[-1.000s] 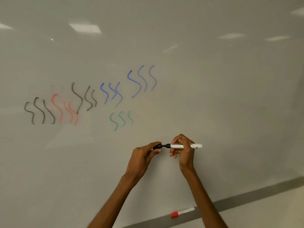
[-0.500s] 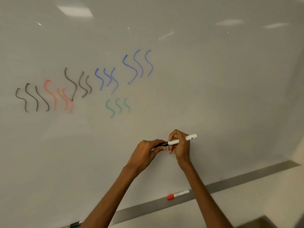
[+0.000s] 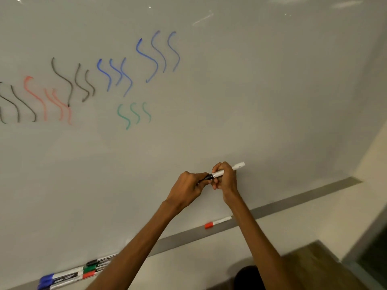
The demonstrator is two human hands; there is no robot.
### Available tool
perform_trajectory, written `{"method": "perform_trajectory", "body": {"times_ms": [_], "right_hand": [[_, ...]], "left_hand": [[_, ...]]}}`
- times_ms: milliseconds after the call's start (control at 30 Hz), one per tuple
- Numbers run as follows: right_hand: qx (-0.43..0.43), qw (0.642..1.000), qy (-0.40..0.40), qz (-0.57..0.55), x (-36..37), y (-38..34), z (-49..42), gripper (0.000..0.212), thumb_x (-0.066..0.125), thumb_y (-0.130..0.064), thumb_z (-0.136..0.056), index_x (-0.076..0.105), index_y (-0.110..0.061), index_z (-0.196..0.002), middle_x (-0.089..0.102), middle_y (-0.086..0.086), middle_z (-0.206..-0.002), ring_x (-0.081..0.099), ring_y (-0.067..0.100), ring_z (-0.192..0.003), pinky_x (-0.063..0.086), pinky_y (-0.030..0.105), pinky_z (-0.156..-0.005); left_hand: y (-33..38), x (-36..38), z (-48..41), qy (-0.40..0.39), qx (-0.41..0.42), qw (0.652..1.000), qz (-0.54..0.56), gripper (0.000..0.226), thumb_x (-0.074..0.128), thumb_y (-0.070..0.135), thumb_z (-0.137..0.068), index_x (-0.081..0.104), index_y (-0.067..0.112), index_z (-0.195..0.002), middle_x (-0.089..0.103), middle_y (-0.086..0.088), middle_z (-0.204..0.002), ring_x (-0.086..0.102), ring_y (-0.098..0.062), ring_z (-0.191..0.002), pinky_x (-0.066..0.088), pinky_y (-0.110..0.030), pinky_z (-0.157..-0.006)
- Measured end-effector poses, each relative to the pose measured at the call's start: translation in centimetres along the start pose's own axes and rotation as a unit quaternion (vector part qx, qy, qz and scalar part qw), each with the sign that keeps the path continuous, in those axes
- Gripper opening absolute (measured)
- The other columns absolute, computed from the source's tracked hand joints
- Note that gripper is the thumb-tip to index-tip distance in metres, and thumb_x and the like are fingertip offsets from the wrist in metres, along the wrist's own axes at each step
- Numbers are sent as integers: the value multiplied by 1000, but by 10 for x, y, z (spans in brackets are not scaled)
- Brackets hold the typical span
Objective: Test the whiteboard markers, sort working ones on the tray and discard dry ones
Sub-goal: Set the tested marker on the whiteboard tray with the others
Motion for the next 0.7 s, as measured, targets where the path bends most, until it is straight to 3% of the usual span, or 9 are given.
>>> {"method": "perform_trajectory", "body": {"times_ms": [100,200,333,467,700], "right_hand": [[47,997,-41,42,-19,19,-3,27,47,-21,-88,64,-9,-71,54,9,-51,44,17,-38,27,18,-38],[38,993,-53,96,-52,31,-7,17,61,-25,-90,65,-10,-83,60,10,-62,48,15,-41,30,19,-37],[28,985,-28,168,-110,42,-9,24,77,-29,-81,69,-7,-87,66,6,-66,55,13,-49,38,21,-41],[10,953,-60,298,-171,67,-13,19,80,-21,-77,74,-7,-89,68,2,-73,59,7,-61,46,22,-50],[75,891,-90,439,-262,139,-13,19,77,-23,-78,76,-21,-97,73,-7,-89,65,8,-82,52,22,-75]], "left_hand": [[-13,14,0,-22,-26,999,-14,23,60,31,-94,69,23,-114,62,6,-67,50,-5,-51,35,-19,-58],[-26,34,4,-37,-52,998,-15,33,63,37,-90,66,22,-120,73,2,-95,63,-11,-75,38,-18,-65],[-32,78,12,-81,-68,994,-19,22,60,38,-92,69,26,-108,68,10,-84,51,-5,-65,32,-14,-56],[-38,143,19,-155,-91,984,-14,17,61,41,-89,68,33,-102,71,13,-90,64,-8,-83,48,-27,-69],[-29,269,33,-244,-95,965,-11,18,62,39,-89,69,33,-104,72,8,-92,64,-16,-84,48,-29,-66]]}}
Point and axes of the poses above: each hand's wrist, its own z-axis away from the middle knuckle, its own x-axis out of the palm, y = z × x, the point moved 5 cm from there along -z, towards the middle knuckle
